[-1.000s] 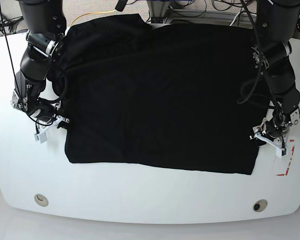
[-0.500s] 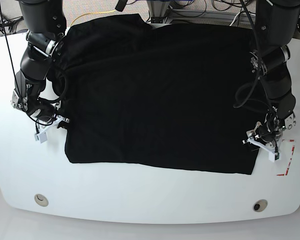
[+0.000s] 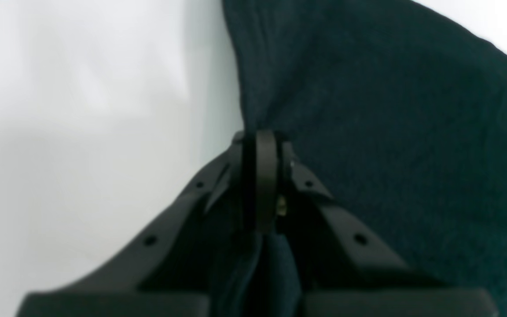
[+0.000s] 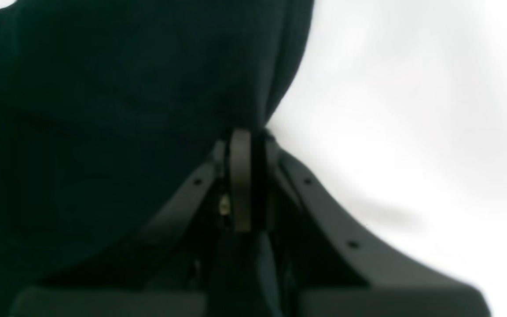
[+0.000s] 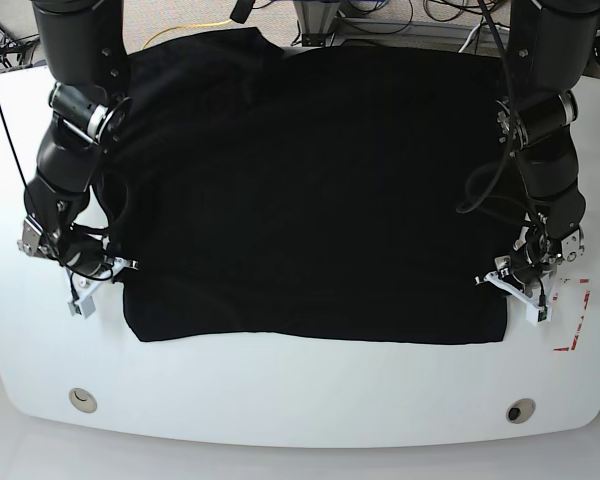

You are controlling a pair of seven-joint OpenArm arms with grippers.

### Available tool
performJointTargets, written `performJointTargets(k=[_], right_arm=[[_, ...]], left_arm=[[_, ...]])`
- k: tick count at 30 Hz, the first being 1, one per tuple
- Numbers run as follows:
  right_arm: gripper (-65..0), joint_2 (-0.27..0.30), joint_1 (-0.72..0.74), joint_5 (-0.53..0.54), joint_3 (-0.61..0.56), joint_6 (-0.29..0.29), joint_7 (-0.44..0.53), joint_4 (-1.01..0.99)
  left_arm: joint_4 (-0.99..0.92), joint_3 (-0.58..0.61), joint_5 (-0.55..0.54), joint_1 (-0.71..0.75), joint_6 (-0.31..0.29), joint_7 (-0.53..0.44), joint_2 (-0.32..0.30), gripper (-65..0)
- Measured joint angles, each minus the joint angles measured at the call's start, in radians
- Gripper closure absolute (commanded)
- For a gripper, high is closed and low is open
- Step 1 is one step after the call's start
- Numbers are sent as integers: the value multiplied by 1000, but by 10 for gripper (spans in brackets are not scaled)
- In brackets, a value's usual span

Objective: Fold the T-shirt properly
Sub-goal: 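Grasp the shirt's side edges near the hem and pull to straighten, then release and move both grippers to the shirt's collar-side corners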

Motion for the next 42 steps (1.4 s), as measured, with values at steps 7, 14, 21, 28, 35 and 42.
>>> performJointTargets(k=[7,14,21,28,35,42], right_arm=[[-10,-61,115,-197,-1,8,78,-3],[-371,-93,179,-316,1,6,154,-28],[-617,-89,173,-324,7,8,117,-24],[-590,-60,45,-178,63,7,-61,207],[-590,-11,-183,123,81,2,-297,479],[-590,-6,-390,423,242,3,-455,645]], left_arm=[[39,-2,6,4,7,-5,-6,0],[39,-101,6,4,7,-6,-1,0],[121,-109,10,8,7,9,-3,-338],[240,-111,3,32,-7,154,-30,-404],[456,-114,0,158,-211,324,-35,-403],[776,-121,11,395,-279,484,11,-403]])
